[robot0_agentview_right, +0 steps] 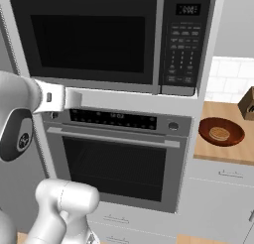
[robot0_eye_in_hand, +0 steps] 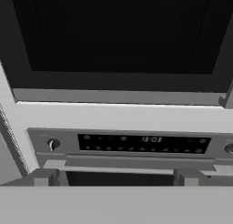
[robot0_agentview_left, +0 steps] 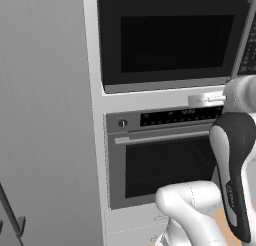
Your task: Open the microwave, place the bowl with waffle inside the microwave, then close the microwave door and turn it on.
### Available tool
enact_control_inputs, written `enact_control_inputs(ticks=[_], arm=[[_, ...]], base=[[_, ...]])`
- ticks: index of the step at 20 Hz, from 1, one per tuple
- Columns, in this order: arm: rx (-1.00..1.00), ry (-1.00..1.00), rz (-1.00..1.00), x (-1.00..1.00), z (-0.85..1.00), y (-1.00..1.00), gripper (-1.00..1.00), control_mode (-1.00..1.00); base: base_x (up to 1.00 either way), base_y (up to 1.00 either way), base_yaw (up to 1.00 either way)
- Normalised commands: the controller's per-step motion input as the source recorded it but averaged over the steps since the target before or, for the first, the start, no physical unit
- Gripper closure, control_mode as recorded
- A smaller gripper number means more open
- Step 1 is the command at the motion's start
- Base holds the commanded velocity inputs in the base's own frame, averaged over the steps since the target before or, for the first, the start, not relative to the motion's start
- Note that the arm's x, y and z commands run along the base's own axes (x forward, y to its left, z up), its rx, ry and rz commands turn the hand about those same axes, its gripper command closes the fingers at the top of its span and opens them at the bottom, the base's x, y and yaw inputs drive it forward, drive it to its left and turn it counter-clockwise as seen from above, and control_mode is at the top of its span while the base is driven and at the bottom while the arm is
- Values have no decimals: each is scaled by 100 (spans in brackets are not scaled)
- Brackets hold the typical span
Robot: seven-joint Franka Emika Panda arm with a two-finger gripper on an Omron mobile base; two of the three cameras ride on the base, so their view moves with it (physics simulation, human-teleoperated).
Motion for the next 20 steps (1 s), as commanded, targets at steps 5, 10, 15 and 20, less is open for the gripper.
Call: enact_control_inputs(ticks=[5, 10, 15, 20], arm=[[0, 0, 0, -10, 27, -47, -100, -100], [0, 2, 0, -2, 18, -43, -100, -100], [0, 2, -1, 0, 2, -26, -100, -100], [0, 0, 0, 7, -3, -12, -100, -100]], base=[[0, 0, 0], [0, 0, 0], [0, 0, 0], [0, 0, 0]])
